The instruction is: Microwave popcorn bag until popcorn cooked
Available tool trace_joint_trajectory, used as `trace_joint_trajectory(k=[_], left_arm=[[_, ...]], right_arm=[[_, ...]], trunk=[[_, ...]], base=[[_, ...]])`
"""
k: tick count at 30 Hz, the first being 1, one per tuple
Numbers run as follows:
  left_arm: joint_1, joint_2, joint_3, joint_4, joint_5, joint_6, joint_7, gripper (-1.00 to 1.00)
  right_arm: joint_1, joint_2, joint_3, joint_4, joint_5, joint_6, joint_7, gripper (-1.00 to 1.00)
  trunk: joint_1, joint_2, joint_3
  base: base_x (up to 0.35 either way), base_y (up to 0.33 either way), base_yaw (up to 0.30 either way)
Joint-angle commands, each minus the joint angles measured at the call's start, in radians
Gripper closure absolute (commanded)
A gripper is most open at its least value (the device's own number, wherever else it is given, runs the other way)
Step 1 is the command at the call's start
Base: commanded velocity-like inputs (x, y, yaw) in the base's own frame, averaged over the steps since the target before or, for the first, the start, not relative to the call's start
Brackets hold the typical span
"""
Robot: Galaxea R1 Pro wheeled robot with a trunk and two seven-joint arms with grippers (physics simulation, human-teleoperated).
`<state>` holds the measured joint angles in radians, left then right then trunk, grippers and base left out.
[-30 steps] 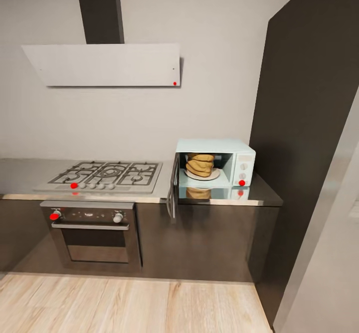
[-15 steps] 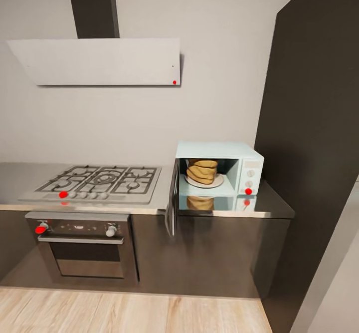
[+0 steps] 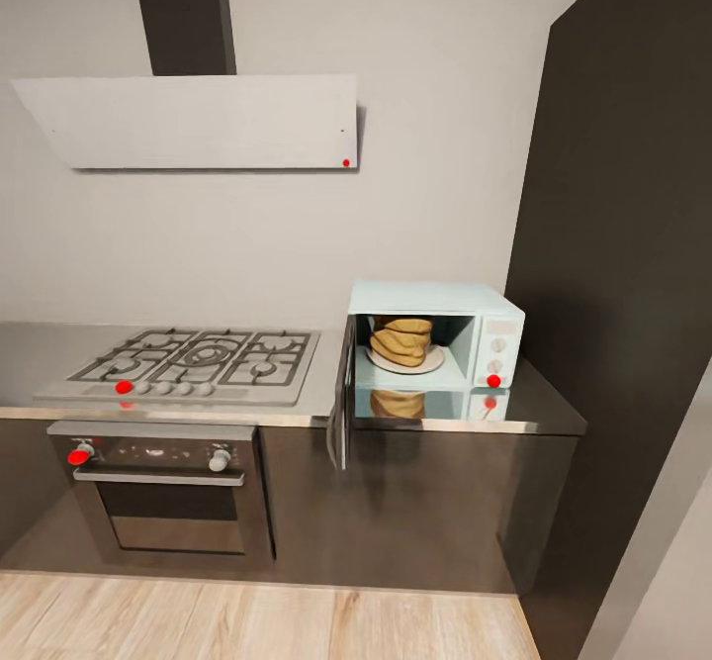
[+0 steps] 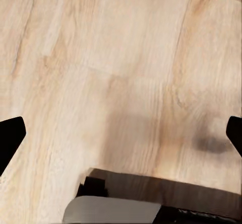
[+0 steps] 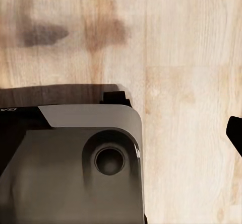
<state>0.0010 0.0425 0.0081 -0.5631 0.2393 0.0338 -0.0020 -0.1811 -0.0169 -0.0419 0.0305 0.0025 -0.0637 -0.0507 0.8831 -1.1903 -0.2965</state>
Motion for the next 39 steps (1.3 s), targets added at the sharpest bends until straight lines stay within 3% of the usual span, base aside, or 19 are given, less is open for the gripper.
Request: trace_joint_trajectory(k=[1, 6, 7, 8, 10, 12, 16, 20, 23, 27, 28, 30, 32, 34, 36, 39], left_arm=[[0.001, 0.009, 0.001, -0.059, 0.008, 0.036, -0.001, -1.00], [0.001, 0.045, 0.003, -0.407, 0.017, 0.198, -0.005, -1.00], [0.001, 0.047, 0.003, -0.449, 0.018, 0.220, -0.006, -1.00], [0.000, 0.048, 0.004, -0.578, 0.022, 0.292, -0.007, -1.00], [-0.001, 0.045, 0.003, -0.685, 0.028, 0.362, -0.010, -1.00], [-0.062, 0.042, 0.002, -0.777, 0.054, 0.433, -0.024, -1.00], [-0.220, 0.041, 0.001, -0.811, 0.127, 0.471, -0.041, -1.00], [-0.344, 0.040, 0.001, -0.814, 0.159, 0.519, -0.047, -1.00], [-0.403, 0.039, 0.001, -0.810, 0.164, 0.540, -0.070, -1.00], [-0.436, 0.026, 0.000, -0.798, 0.165, 0.536, -0.101, -1.00], [-0.443, -0.014, -0.004, -0.773, 0.159, 0.531, -0.112, -1.00], [-0.445, -0.028, -0.016, -0.756, 0.159, 0.516, -0.127, -1.00], [-0.450, -0.058, -0.027, -0.733, 0.144, 0.479, -0.200, -1.00], [-0.453, -0.065, -0.029, -0.730, 0.112, 0.477, -0.248, -1.00], [-0.456, -0.076, -0.050, -0.726, 0.051, 0.475, -0.311, -1.00], [-0.456, -0.103, -0.126, -0.698, -0.051, 0.468, -0.344, -1.00]], right_arm=[[-0.001, 0.000, -0.004, 0.003, 0.000, -0.007, -0.001, -1.00], [0.001, 0.000, -0.004, 0.003, 0.001, -0.022, -0.001, -1.00], [0.001, 0.000, -0.004, 0.003, 0.001, -0.023, -0.001, -1.00], [0.002, 0.000, -0.004, 0.003, 0.001, -0.026, -0.001, -1.00], [0.002, 0.000, -0.004, 0.003, 0.000, -0.027, -0.001, -1.00], [0.008, -0.001, -0.004, 0.003, 0.001, -0.031, -0.001, -1.00], [0.019, -0.002, -0.003, 0.003, 0.001, -0.061, -0.001, -1.00], [0.020, -0.002, -0.003, 0.003, 0.001, -0.068, -0.001, -1.00], [0.020, -0.003, -0.003, 0.003, 0.001, -0.069, -0.001, -1.00], [0.021, -0.005, -0.003, 0.003, 0.002, -0.071, -0.001, -1.00], [0.020, -0.006, -0.003, 0.003, 0.004, -0.072, -0.001, -1.00], [0.020, -0.005, -0.001, 0.003, 0.002, -0.072, -0.001, -1.00], [0.021, -0.003, -0.002, 0.003, -0.002, -0.068, -0.002, -1.00], [0.020, -0.002, -0.002, 0.003, -0.008, -0.069, -0.003, -1.00], [0.020, -0.002, -0.003, 0.003, -0.011, -0.071, -0.003, -1.00], [0.020, -0.001, -0.003, 0.003, -0.012, -0.072, -0.003, -1.00]], trunk=[[0.000, -0.001, -0.001], [0.000, -0.001, -0.001], [0.000, -0.001, -0.001], [0.000, -0.001, -0.001], [0.000, -0.001, -0.001], [0.000, -0.001, -0.001], [0.000, -0.001, -0.001], [0.000, -0.001, -0.001], [0.000, -0.001, -0.001], [0.000, -0.001, -0.001], [0.000, -0.001, -0.001], [0.000, -0.001, -0.001], [0.000, -0.001, -0.001], [0.000, -0.001, -0.001], [0.000, -0.001, -0.001], [0.000, -0.001, -0.001]], base=[[0.000, 0.000, 0.000], [0.000, 0.000, 0.000], [0.000, 0.000, 0.000], [0.000, 0.000, 0.000], [0.000, 0.000, 0.000], [0.000, 0.000, 0.000], [0.000, 0.000, 0.000], [0.000, 0.000, 0.000], [0.000, 0.000, 0.000], [0.000, 0.000, 0.000], [0.000, 0.000, 0.000], [0.000, 0.000, 0.000], [0.000, 0.000, 0.000], [0.000, 0.000, 0.000], [0.000, 0.000, 0.000], [0.000, 0.000, 0.000]])
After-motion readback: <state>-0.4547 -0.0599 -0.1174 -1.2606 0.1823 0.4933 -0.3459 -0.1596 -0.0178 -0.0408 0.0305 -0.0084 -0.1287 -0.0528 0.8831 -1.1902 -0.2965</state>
